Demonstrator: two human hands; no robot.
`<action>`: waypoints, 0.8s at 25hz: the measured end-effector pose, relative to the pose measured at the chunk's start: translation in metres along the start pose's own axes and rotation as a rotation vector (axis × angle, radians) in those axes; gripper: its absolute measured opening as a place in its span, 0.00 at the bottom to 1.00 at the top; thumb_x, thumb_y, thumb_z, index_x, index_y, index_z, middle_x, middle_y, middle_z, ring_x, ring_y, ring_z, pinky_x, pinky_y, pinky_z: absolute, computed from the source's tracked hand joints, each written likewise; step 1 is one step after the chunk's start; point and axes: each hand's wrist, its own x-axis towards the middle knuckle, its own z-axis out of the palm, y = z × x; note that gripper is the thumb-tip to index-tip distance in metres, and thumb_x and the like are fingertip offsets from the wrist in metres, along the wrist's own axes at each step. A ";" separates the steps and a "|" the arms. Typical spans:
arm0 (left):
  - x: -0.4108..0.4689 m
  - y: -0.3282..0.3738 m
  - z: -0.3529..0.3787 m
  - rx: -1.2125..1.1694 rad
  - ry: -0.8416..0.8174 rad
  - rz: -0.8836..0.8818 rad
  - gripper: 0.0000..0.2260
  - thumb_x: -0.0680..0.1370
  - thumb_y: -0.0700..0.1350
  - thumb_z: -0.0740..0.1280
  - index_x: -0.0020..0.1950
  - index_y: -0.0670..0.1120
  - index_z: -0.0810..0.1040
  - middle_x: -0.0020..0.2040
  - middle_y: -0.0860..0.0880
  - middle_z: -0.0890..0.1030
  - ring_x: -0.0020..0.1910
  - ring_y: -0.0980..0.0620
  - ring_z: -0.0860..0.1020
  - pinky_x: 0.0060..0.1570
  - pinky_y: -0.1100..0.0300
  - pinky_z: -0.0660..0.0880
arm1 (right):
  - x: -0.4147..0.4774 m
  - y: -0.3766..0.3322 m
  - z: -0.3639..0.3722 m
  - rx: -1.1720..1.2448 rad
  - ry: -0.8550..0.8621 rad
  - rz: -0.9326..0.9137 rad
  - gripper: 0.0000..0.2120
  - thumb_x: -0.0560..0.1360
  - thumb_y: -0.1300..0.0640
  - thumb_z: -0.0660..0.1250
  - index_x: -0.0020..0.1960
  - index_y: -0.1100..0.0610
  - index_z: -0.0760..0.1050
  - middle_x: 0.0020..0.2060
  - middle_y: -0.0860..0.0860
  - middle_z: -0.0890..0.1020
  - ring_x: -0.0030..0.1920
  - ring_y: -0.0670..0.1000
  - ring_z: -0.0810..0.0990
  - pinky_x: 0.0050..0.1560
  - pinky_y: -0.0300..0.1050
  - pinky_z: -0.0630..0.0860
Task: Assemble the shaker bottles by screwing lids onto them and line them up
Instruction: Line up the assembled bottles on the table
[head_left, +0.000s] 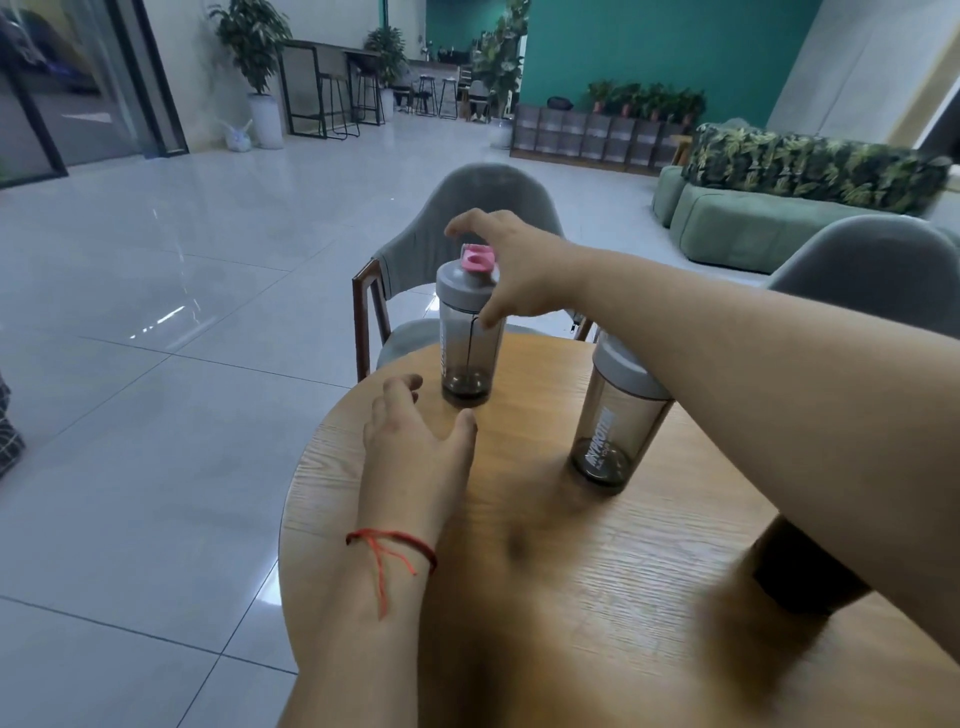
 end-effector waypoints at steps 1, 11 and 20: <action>-0.001 0.001 0.000 -0.006 -0.001 0.014 0.29 0.81 0.53 0.74 0.79 0.51 0.69 0.76 0.50 0.75 0.76 0.45 0.73 0.75 0.42 0.74 | -0.007 -0.001 -0.012 0.004 -0.011 0.012 0.52 0.68 0.58 0.85 0.84 0.44 0.61 0.81 0.54 0.66 0.70 0.60 0.76 0.67 0.56 0.80; -0.027 0.035 0.032 -0.022 -0.247 0.176 0.23 0.82 0.50 0.75 0.75 0.51 0.74 0.69 0.53 0.79 0.65 0.57 0.75 0.62 0.60 0.71 | -0.141 0.037 -0.075 0.000 -0.315 0.254 0.32 0.77 0.44 0.78 0.78 0.36 0.71 0.71 0.47 0.75 0.65 0.55 0.80 0.61 0.54 0.83; -0.023 0.034 0.039 -0.105 -0.222 0.058 0.24 0.83 0.51 0.75 0.77 0.52 0.72 0.68 0.54 0.78 0.67 0.52 0.78 0.66 0.55 0.76 | -0.113 0.058 -0.048 0.145 0.103 0.263 0.40 0.72 0.43 0.82 0.79 0.47 0.69 0.64 0.53 0.79 0.49 0.55 0.85 0.45 0.48 0.87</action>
